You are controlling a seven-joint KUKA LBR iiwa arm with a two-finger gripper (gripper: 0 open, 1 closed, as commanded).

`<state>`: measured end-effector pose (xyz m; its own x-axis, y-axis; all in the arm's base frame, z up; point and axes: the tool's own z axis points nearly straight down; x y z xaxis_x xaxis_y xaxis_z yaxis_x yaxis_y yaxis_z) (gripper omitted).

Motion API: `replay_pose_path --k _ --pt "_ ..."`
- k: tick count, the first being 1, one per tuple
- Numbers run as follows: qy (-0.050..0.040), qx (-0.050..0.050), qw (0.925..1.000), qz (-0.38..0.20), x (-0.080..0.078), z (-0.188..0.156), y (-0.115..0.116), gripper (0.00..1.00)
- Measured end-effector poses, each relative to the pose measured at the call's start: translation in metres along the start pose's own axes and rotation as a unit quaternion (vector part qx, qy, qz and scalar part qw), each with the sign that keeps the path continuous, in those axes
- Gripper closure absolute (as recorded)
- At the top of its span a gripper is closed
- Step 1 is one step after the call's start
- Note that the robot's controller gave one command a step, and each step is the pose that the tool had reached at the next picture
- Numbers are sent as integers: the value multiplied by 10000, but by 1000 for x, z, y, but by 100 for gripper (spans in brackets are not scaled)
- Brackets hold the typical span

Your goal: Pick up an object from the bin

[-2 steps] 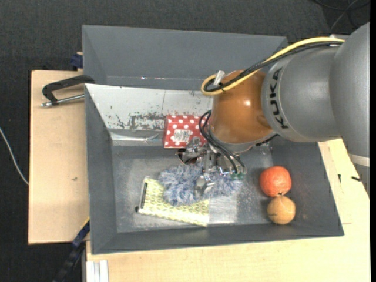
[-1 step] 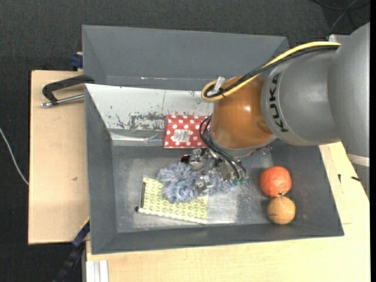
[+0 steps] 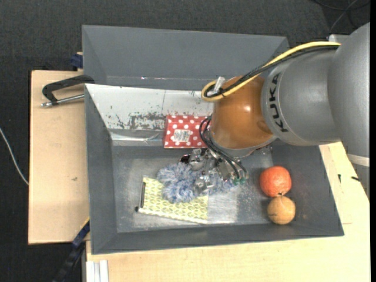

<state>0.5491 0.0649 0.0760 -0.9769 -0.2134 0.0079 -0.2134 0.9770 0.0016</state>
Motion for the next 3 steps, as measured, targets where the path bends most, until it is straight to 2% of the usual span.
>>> replay_pose_path --k 1,3 --pt "9 -2 10000 -1 1 -4 0 100" --pt "-73 5 10000 4 -1 -34 0 100"
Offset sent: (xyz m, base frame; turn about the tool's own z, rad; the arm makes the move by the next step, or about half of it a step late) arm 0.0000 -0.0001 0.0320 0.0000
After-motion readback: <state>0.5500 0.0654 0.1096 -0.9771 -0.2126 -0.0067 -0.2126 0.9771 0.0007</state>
